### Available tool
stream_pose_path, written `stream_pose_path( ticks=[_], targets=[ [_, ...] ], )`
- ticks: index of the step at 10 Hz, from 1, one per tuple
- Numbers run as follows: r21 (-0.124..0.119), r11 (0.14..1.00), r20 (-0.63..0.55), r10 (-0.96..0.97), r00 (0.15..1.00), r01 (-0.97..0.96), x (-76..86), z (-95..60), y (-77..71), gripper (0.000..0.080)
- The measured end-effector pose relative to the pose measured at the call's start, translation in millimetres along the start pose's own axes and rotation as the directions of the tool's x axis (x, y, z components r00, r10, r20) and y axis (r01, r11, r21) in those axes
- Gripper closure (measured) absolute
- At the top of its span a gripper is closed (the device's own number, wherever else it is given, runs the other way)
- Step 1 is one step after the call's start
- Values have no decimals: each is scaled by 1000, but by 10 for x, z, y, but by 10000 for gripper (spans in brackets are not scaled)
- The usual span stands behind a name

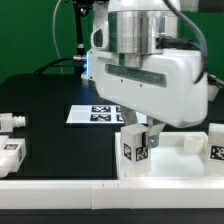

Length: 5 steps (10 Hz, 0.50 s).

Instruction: Assemble square table

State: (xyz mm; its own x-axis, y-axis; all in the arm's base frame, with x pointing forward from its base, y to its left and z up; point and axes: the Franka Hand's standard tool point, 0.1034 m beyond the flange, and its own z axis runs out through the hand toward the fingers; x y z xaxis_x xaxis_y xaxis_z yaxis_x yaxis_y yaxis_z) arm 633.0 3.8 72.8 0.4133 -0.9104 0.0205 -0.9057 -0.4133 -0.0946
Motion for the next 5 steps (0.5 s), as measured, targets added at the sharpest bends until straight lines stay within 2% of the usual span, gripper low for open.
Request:
stream_pose_path(
  ticks=[1, 3, 5],
  targets=[
    [4, 994, 24, 108, 994, -108, 21, -6, 2, 514],
    [-13, 944, 50, 331, 942, -330, 4, -12, -21, 514],
    [-21, 858, 55, 514, 856, -514, -7, -14, -42, 514]
  ],
)
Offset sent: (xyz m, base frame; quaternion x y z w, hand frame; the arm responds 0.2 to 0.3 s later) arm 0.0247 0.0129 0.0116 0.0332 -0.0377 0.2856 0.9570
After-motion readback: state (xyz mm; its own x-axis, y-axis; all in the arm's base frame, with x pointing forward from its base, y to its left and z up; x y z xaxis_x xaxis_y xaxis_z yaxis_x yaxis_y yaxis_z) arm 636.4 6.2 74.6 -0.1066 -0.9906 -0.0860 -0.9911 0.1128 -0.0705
